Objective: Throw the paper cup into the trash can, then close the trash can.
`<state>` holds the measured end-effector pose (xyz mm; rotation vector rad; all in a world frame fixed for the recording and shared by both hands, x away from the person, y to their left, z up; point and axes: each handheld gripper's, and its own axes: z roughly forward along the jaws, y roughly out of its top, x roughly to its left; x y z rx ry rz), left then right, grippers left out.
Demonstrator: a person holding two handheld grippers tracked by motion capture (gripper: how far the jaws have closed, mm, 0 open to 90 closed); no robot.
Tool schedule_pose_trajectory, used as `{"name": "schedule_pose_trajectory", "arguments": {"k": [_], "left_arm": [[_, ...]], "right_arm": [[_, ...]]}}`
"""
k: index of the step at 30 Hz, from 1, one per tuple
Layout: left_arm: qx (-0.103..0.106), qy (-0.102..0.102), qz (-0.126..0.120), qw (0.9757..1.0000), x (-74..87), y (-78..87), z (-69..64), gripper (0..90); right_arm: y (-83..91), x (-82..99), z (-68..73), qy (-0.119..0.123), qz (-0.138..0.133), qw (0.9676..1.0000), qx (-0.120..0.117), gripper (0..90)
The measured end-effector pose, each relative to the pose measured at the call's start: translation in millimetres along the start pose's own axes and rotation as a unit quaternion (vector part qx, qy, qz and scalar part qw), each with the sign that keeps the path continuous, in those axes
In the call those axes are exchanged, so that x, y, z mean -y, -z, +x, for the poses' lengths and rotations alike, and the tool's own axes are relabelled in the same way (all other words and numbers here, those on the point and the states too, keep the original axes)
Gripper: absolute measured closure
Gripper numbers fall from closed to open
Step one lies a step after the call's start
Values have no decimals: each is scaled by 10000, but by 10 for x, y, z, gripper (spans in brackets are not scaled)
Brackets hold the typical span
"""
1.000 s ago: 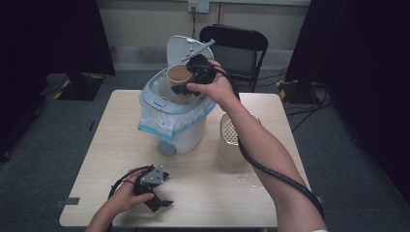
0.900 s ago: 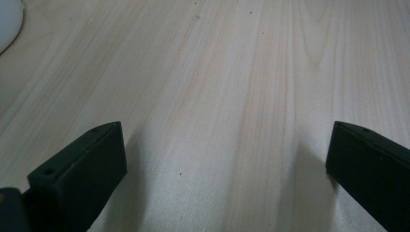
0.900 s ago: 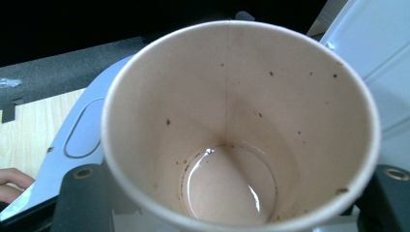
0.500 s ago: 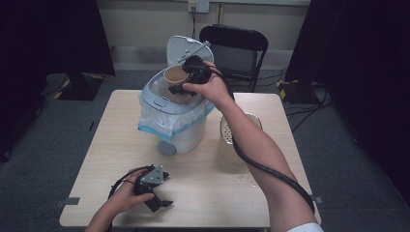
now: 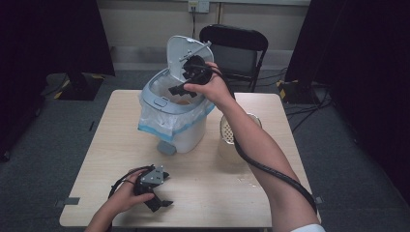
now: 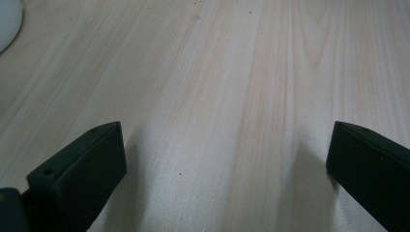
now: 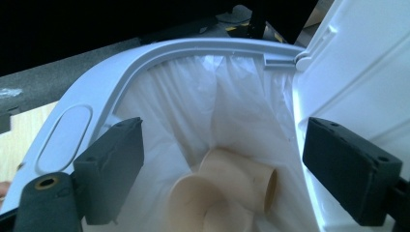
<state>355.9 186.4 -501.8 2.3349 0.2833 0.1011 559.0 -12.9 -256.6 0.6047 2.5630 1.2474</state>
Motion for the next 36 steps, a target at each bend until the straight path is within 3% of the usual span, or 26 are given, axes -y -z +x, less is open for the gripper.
{"name": "schedule_pose_trajectory", "arguments": {"k": [21,36], "left_arm": [[-19,-22,0,10000,-1,3,2,0],[-18,-21,-1,10000,-1,2,2,0]], "right_arm": [[507,248,84,176,55,9998,25,155],[778,436,2,126,103,9997,209,162]]}}
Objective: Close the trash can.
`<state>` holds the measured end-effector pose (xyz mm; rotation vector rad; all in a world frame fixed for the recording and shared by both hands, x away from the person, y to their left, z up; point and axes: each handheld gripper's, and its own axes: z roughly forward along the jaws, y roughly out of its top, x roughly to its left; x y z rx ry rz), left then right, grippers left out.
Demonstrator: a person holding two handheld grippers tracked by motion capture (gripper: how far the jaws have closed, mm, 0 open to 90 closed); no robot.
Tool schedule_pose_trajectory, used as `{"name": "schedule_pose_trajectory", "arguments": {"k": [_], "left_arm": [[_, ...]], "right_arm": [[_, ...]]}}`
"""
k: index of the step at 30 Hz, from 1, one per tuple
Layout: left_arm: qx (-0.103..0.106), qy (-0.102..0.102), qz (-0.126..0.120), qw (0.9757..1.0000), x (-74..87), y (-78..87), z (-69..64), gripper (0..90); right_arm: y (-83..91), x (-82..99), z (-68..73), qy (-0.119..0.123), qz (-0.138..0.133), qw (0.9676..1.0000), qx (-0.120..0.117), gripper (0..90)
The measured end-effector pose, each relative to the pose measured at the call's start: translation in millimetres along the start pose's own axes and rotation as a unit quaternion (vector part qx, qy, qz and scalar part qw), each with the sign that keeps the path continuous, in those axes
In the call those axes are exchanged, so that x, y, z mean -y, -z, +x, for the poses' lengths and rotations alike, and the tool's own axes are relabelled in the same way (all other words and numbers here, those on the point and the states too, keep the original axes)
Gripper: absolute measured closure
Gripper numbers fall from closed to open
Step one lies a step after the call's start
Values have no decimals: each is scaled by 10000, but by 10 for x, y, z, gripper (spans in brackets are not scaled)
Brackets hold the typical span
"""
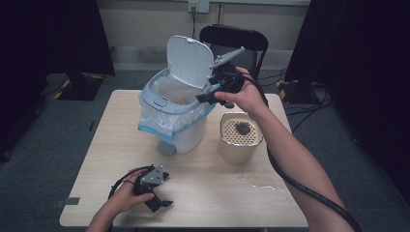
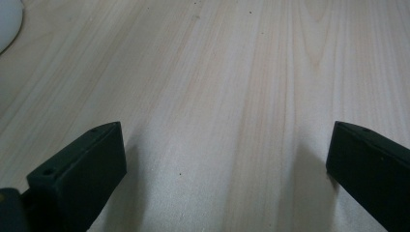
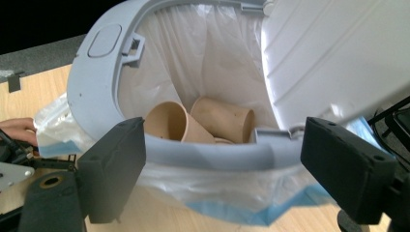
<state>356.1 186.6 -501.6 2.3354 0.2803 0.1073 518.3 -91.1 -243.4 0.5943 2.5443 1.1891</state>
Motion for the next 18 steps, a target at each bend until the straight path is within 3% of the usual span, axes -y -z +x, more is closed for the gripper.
{"name": "schedule_pose_trajectory", "arguments": {"k": [18], "left_arm": [[-3,3,-18,10000,2,-3,-1,0]], "right_arm": [[108,145,-260,-258,-46,9994,225,164]]}}
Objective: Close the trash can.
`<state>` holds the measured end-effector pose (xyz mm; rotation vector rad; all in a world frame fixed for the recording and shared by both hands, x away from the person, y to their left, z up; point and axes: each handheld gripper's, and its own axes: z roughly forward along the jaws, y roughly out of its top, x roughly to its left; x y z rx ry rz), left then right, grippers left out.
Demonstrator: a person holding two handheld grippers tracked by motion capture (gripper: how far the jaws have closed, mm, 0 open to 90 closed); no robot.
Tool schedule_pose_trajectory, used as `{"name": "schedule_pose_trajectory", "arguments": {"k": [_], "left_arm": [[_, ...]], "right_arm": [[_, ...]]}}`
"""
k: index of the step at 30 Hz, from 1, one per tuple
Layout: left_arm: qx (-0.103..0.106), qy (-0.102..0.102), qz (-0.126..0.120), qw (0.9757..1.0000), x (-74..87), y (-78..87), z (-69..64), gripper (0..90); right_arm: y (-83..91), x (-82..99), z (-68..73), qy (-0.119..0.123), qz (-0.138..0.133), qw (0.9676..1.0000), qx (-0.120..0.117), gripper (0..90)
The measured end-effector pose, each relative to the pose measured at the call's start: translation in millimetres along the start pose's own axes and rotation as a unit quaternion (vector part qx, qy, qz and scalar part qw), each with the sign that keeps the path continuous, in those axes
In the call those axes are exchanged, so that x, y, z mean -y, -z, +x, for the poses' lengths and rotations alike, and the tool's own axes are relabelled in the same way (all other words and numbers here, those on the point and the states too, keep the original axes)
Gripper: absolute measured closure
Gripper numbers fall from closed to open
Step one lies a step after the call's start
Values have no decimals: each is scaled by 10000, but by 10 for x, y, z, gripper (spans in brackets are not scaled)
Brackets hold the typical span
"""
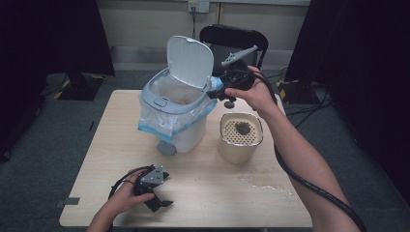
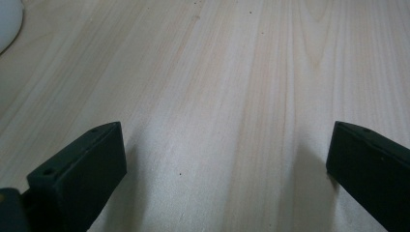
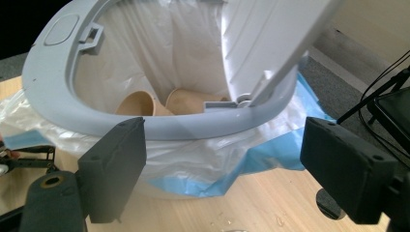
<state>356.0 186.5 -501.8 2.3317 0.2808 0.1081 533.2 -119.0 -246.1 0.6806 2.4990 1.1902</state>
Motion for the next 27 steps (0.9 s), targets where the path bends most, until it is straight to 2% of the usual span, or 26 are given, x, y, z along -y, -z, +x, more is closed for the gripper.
{"name": "schedule_pose_trajectory", "arguments": {"k": [4,16,21,25,27], "left_arm": [[1,-4,15,10000,-1,2,1,0],[1,-5,27,10000,-2,3,1,0],[17,13,3,10000,0,-1,0,0],[21,16,18,10000,0,0,-1,0],[25,23,-5,10000,2,-4,-2,0]], "right_arm": [[-38,-14,-36,-58,-15,10000,-12,164],[-194,-176,-92,2,-104,9999,18,167],[-241,-238,-83,-9,-220,9997,-75,196],[-270,-276,-48,73,-268,9995,-149,223],[-280,-297,-27,92,-259,9995,-140,204]]}}
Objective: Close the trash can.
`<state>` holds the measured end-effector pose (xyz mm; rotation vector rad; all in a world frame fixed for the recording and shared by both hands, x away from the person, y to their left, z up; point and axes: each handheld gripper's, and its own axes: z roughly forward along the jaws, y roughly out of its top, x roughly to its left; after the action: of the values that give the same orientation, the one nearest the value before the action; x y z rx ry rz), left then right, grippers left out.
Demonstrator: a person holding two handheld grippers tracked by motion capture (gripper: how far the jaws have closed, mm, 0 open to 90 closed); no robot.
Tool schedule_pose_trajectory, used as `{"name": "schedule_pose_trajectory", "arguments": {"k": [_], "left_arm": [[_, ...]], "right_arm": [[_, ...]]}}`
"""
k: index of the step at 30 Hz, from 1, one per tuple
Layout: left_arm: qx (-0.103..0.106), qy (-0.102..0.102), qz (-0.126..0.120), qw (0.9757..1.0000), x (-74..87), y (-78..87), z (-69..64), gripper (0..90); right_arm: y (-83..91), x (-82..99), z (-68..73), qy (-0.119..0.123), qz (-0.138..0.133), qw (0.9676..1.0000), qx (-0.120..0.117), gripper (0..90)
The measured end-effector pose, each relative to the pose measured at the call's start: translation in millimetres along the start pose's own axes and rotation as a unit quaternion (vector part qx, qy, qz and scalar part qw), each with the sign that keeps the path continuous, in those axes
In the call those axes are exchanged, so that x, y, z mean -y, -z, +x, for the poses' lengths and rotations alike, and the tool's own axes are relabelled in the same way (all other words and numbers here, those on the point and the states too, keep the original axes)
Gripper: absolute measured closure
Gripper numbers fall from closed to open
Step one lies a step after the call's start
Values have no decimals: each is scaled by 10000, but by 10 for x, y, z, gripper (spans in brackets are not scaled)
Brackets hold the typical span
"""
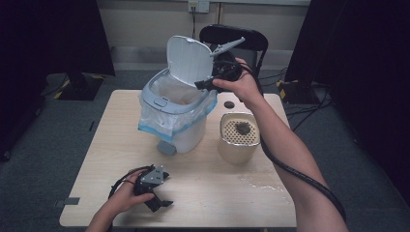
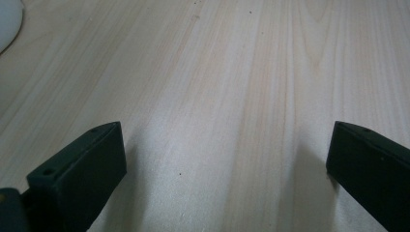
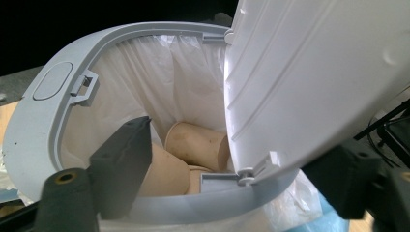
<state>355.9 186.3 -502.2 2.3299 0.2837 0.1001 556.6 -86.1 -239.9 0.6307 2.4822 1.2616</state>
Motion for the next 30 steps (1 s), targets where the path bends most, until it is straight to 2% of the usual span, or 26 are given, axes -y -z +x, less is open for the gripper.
{"name": "schedule_pose_trajectory", "arguments": {"k": [3,10,19,30], "left_arm": [[4,-5,18,10000,-1,3,1,0],[-4,-12,37,10000,-3,6,1,0],[-4,-9,31,10000,-2,5,1,0],[-15,-21,28,10000,-3,5,2,0]], "right_arm": [[-5,-14,15,39,27,10000,26,205],[50,-62,55,68,-143,9999,-44,239],[49,-127,201,314,-60,9995,-19,199],[35,-162,312,347,-150,9992,-129,173]]}}
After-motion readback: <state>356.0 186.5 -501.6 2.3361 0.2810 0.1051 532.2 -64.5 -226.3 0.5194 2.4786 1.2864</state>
